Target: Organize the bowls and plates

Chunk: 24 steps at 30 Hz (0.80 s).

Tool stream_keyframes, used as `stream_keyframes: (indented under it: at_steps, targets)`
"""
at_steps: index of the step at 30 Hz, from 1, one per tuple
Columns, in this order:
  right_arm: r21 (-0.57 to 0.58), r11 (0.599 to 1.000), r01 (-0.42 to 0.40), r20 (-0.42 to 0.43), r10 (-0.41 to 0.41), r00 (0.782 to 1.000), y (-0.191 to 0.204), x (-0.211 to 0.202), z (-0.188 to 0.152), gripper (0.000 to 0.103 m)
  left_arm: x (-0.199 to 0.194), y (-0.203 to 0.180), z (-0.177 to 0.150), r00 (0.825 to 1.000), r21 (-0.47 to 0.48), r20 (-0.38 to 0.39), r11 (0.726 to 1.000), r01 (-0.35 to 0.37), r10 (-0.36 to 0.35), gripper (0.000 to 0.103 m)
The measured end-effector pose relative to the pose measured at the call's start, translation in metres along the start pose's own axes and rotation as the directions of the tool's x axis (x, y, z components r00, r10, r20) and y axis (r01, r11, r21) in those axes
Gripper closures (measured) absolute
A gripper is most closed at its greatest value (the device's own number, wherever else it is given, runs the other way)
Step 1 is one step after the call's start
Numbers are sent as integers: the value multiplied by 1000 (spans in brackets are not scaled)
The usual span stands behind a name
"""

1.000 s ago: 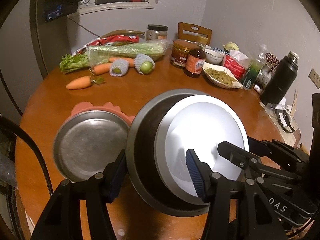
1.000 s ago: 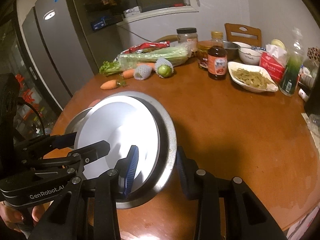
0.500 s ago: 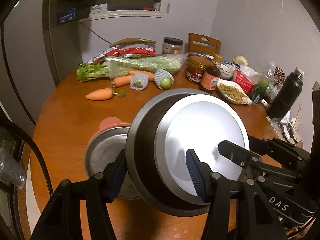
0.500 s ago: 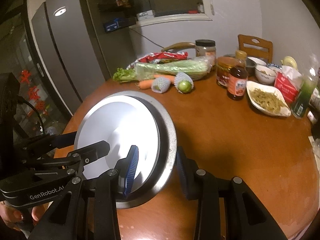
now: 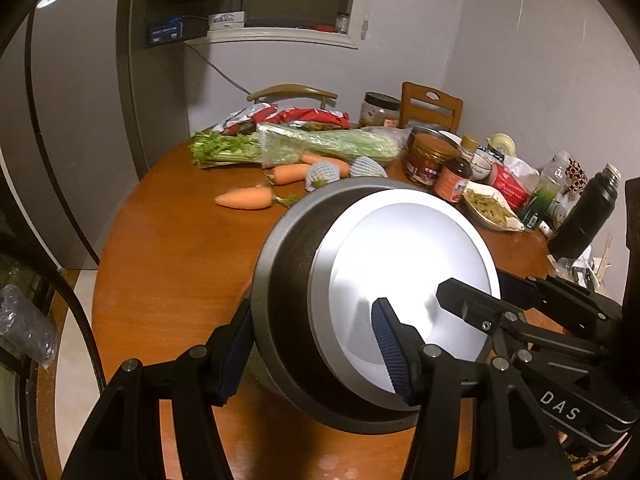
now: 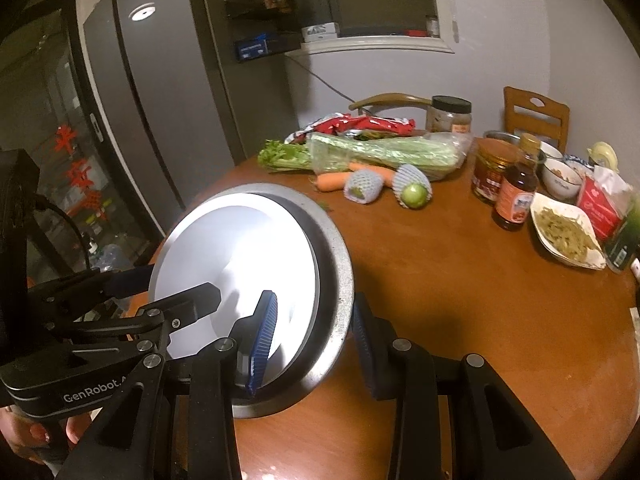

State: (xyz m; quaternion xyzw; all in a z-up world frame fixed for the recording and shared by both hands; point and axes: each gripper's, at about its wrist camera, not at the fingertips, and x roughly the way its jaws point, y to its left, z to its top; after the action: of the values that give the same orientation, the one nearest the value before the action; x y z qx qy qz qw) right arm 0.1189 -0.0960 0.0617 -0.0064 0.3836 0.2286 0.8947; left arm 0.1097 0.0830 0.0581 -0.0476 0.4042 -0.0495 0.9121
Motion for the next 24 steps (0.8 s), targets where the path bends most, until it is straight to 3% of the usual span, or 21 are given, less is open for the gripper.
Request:
stream_keyframes:
  at_steps: [24]
  targets:
    - [-12, 999, -39, -71, 38, 997, 18, 46, 4, 64, 30, 34, 0, 997, -42, -73, 999, -35, 32, 45]
